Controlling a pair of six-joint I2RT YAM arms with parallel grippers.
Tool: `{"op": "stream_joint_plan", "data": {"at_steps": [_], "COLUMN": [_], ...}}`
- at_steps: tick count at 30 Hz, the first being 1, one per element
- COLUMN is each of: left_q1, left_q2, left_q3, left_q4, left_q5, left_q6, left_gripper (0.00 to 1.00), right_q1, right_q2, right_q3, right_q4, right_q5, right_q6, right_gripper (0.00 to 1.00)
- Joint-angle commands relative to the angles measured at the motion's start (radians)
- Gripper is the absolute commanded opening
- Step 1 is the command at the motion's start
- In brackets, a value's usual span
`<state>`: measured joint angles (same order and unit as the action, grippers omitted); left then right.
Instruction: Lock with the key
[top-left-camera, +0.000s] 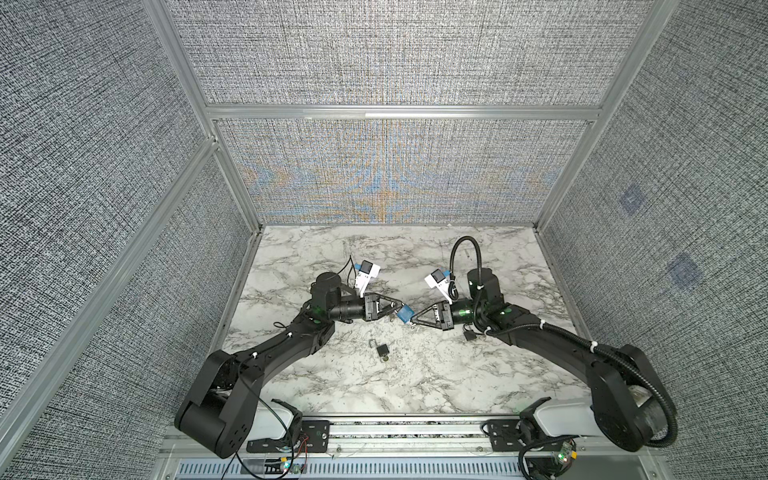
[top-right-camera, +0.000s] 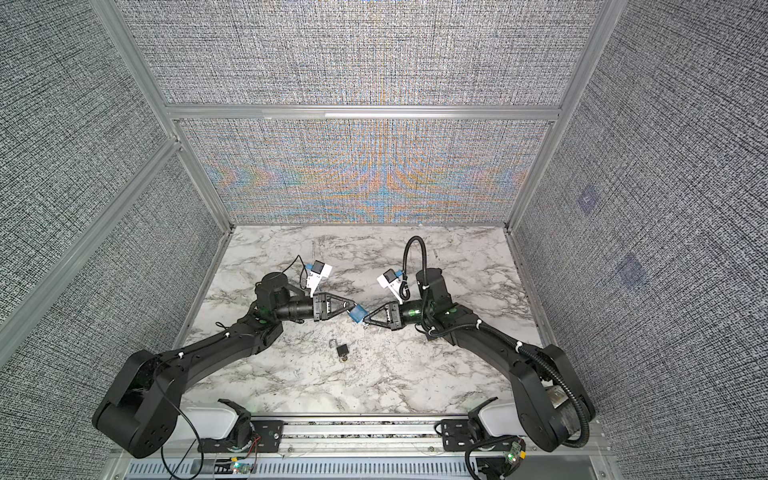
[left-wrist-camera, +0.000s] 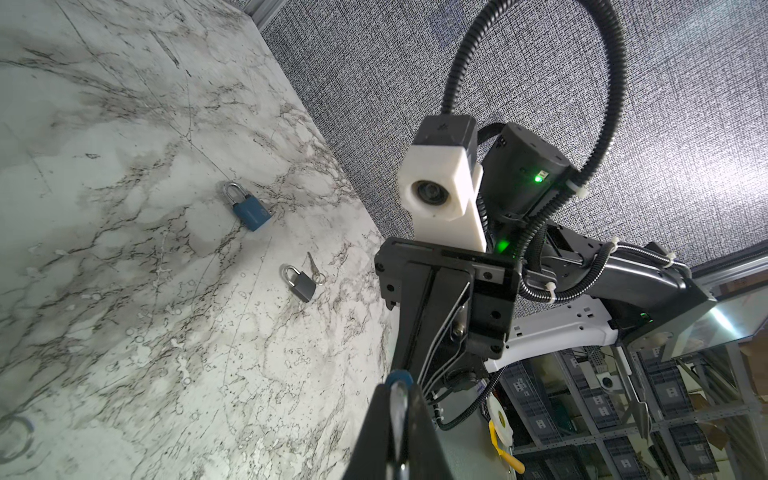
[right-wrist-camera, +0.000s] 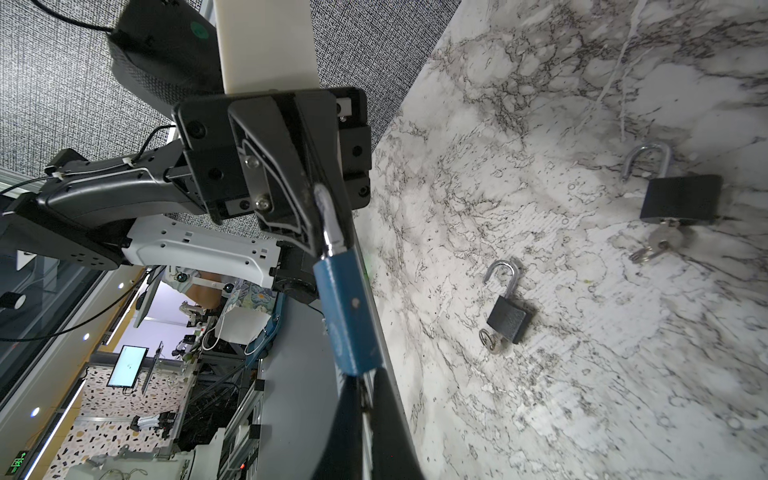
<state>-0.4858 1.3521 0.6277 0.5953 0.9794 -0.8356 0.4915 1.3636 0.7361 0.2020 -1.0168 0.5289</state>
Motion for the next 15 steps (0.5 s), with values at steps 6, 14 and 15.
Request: {"op": "stream_joint_plan", "data": {"at_steps": [6,14,15], "left_q1": [0.048,0.069,0.069], "left_q2": [0.011,0.005,0.003], "left_q3": [-0.005,0.005,0.019], "left_q4": [0.177,0.131,0.079], "left_q5": [0.037,0.05,0.043], "left_q6": [-0.081,-0.047,-0.013], "left_gripper": [0.0,0.0,0.0], "right_q1": [-0.013,-0.052,-0.06], "right_q2": [-0.033,-0.078,-0.089], "right_q3": [-0.06,-0.095,-0.098], "right_q4": [0.034,0.048,0.037], "right_q5": [0.022,0.018,0.026], "right_q6": [0.072,0.093,0.092], "right_gripper": [0.0,0.0,0.0]}}
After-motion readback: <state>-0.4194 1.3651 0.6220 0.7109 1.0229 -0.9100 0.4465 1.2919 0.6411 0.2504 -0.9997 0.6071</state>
